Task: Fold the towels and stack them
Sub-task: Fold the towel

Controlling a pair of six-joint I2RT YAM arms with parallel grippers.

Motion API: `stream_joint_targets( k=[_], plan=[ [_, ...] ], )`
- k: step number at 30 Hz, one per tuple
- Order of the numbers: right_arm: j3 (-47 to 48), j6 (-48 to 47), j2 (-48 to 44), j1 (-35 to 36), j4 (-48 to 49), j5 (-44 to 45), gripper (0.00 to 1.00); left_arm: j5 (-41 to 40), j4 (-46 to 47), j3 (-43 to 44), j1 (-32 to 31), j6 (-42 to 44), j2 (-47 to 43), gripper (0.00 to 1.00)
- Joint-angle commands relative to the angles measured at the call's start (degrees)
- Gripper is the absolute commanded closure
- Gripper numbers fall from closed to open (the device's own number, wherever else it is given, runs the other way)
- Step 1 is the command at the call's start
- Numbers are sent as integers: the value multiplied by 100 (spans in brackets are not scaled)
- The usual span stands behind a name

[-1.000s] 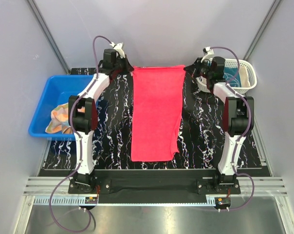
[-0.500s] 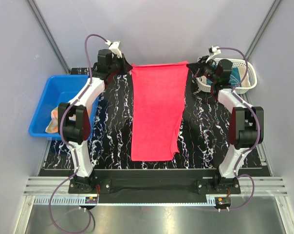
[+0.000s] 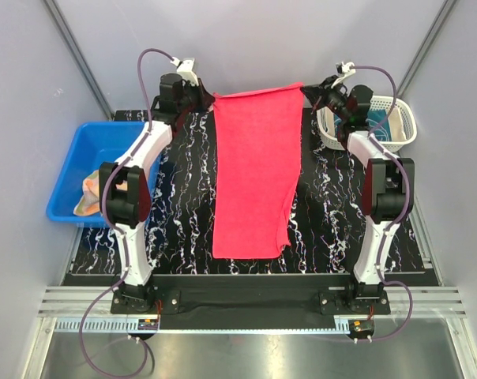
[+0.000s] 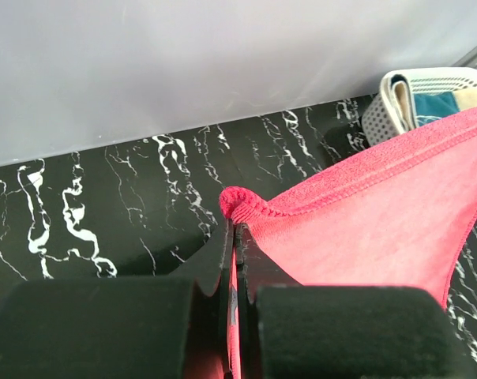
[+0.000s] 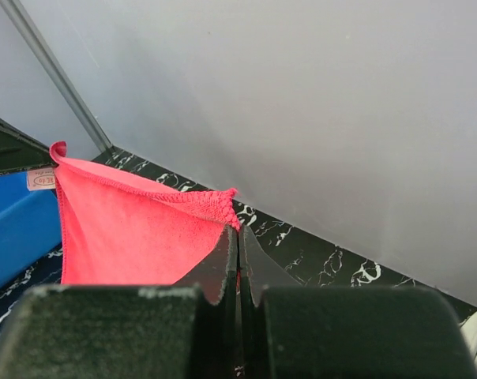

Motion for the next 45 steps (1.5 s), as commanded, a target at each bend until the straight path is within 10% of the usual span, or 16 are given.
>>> stream_joint_targets(
  k=[1, 34, 40, 45],
  plan=[
    [493, -177, 211, -31, -56, -146, 100, -176, 122, 414, 61, 245, 164, 100],
    [-2899, -73, -2540, 654, -4846, 680, 100, -298, -633, -3796, -247, -106, -2200, 100],
    [-2987, 112, -2723, 707, -6006, 1205, 60, -316, -916, -3962, -326, -299, -2147, 97],
    [-3242, 726, -3286, 830, -6894, 1883, 53, -466, -1108, -4015, -466, -352, -2200, 89]
  ],
)
